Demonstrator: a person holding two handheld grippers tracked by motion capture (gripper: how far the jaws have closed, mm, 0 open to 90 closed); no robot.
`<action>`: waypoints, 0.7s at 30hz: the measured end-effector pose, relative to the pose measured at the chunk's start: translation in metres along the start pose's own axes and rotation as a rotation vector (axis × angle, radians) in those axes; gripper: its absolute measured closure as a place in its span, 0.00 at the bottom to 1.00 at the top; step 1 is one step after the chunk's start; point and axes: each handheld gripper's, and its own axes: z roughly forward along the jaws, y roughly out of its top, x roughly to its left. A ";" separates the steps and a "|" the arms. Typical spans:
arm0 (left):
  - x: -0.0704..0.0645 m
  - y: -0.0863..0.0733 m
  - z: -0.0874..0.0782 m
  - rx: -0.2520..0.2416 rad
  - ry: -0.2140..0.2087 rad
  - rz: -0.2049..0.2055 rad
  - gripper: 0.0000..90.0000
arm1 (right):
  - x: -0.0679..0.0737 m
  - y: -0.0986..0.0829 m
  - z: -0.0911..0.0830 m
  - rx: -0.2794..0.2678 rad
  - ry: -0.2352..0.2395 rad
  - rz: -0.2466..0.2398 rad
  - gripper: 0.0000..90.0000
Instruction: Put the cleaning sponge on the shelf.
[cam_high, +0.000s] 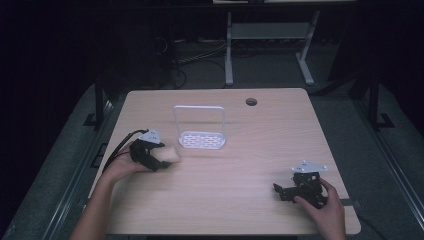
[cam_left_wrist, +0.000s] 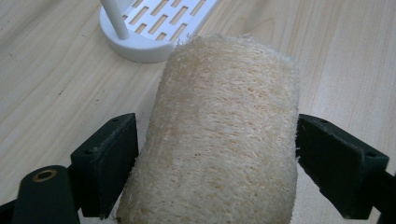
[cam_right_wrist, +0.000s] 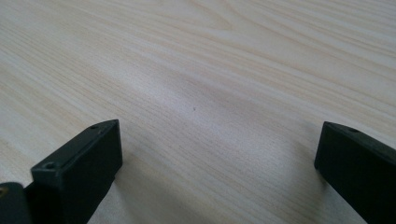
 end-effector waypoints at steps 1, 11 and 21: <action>0.000 0.000 0.000 0.001 -0.001 0.000 0.17 | 0.000 0.000 0.000 0.000 0.000 0.000 0.01; 0.002 -0.001 -0.003 -0.009 -0.012 -0.007 0.28 | 0.000 0.000 0.000 0.000 0.000 0.000 0.01; 0.002 -0.005 -0.005 -0.024 -0.024 -0.026 0.30 | 0.000 0.000 0.000 0.000 0.000 0.000 0.01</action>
